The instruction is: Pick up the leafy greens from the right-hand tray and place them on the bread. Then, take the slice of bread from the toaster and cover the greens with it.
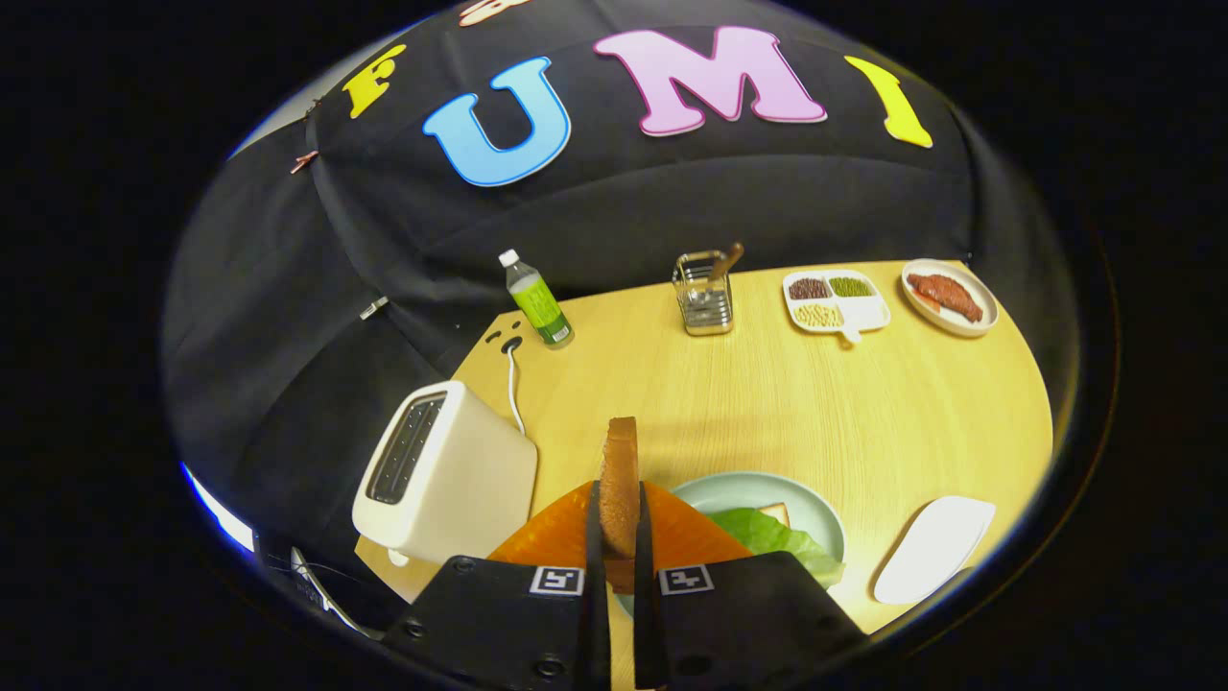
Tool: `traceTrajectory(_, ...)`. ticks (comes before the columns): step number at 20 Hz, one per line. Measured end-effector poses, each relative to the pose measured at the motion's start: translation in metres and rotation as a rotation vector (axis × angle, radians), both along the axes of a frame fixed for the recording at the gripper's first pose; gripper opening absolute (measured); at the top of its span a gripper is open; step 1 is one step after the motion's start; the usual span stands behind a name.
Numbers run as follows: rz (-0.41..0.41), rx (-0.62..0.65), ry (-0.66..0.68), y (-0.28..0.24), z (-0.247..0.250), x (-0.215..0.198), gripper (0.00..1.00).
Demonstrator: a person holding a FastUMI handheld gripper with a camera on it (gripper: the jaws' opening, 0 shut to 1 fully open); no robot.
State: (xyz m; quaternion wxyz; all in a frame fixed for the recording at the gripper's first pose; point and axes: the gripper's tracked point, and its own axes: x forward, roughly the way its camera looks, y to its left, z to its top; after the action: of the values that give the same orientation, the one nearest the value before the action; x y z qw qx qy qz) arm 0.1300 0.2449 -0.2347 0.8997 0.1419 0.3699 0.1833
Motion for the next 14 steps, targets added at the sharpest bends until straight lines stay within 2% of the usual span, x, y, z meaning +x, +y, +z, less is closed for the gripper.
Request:
traceTrajectory(6, -0.039, 0.059, 0.081, -0.025, -0.043, -0.010, 0.14)
traceTrajectory(11, -0.120, 0.076, 0.125, -0.056, -0.072, -0.009, 0.15)
traceTrajectory(13, -0.159, 0.070, 0.154, -0.070, -0.084, -0.008, 0.24)
traceTrajectory(14, -0.169, 0.069, 0.162, -0.076, -0.087, -0.008, 0.37)
